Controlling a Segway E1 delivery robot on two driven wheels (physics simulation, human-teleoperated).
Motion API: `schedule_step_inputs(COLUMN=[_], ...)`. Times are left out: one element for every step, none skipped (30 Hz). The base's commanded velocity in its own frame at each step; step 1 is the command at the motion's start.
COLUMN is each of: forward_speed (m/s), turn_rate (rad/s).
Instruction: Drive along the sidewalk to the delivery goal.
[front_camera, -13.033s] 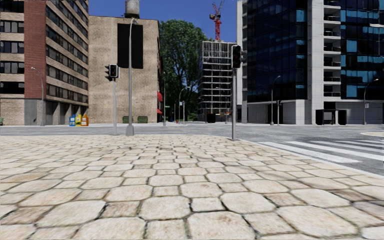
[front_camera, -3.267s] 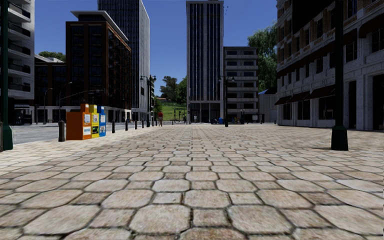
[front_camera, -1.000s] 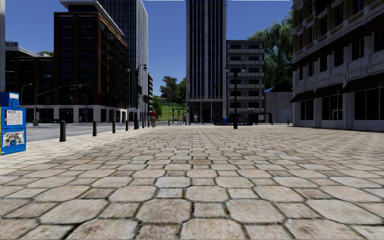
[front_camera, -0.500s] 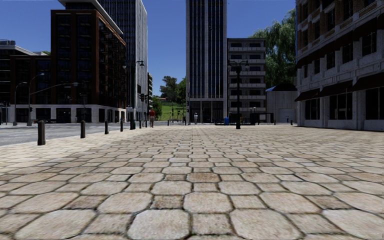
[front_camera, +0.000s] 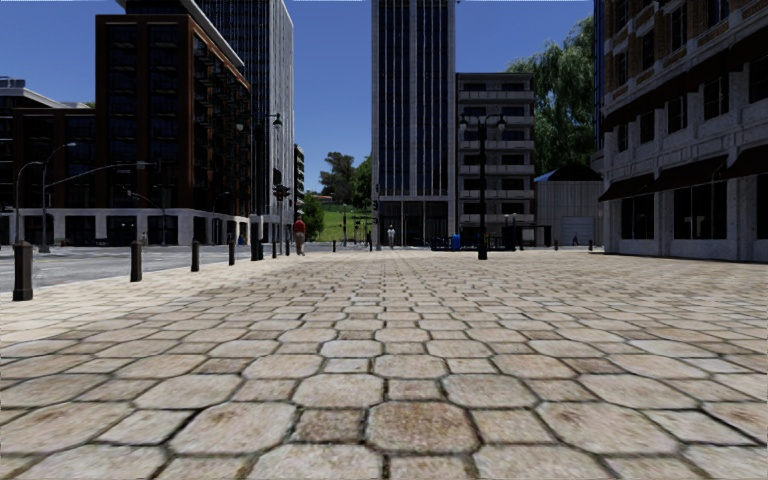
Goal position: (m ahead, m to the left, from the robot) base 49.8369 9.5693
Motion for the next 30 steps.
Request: schedule_step_inputs(forward_speed=[2.00,2.00,2.00,2.00,2.00,2.00,2.00,2.00,2.00,2.00,2.00,2.00,2.00,2.00,2.00,2.00,2.00,2.00,2.00,2.00,2.00,2.00,2.00,2.00,2.00,2.00,2.00,2.00,2.00,2.00], turn_rate=[0.00,0.00,0.00,0.00,0.00,0.00,0.00,0.00,0.00,0.00,0.00,0.00,0.00,0.00,0.00,0.00,0.00,0.00,0.00,0.00,0.00,0.00,0.00,0.00,0.00,0.00,0.00,0.00,0.00,0.00])
